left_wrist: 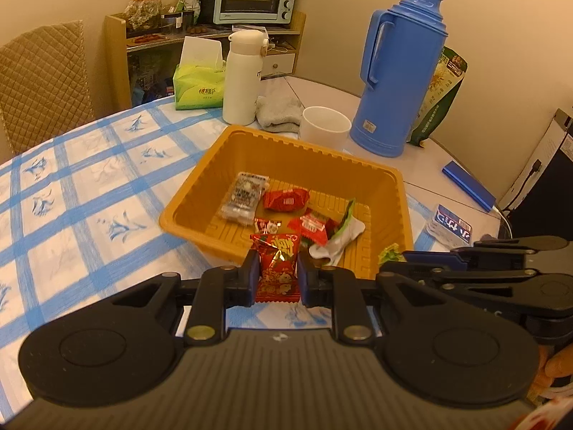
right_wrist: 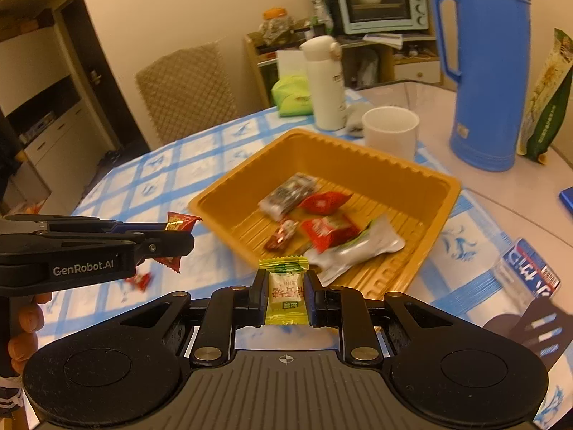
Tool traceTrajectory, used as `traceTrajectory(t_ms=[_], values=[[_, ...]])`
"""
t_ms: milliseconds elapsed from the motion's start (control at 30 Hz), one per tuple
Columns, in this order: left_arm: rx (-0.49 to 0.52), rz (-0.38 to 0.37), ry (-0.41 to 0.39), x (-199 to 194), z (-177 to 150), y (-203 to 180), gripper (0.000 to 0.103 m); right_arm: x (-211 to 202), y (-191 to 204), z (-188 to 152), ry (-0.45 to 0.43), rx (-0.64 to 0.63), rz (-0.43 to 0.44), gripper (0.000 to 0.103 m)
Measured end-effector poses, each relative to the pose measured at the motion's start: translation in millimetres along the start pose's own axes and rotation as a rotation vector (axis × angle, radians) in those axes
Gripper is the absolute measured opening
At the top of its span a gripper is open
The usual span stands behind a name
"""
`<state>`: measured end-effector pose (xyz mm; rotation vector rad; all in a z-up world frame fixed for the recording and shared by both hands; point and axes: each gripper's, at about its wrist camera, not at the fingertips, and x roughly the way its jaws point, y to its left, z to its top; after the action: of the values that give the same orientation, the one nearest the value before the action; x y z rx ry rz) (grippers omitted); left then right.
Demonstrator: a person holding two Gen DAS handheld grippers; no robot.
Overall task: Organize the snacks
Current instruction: 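Carry the red candy and yellow-green sweet with both grippers over the orange tray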
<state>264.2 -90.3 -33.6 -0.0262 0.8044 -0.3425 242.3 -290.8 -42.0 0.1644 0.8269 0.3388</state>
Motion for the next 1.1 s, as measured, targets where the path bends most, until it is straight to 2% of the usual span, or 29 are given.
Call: traceTrajectory(t_ms=[467,700,1100], values=[[0.051,0.047,0.028,64,45,14,0.019,31,-42,39,-0.023,0.049,-0.092,0.021],[0.051,0.071,0.077,94,50,25,0.02,43,-55,46,-0.012,0.066,-0.116,0.021],[0.058,0.089,0.138,124,49,33,0.02,59,-64,51,0.011,0.079,-0.131,0.021]])
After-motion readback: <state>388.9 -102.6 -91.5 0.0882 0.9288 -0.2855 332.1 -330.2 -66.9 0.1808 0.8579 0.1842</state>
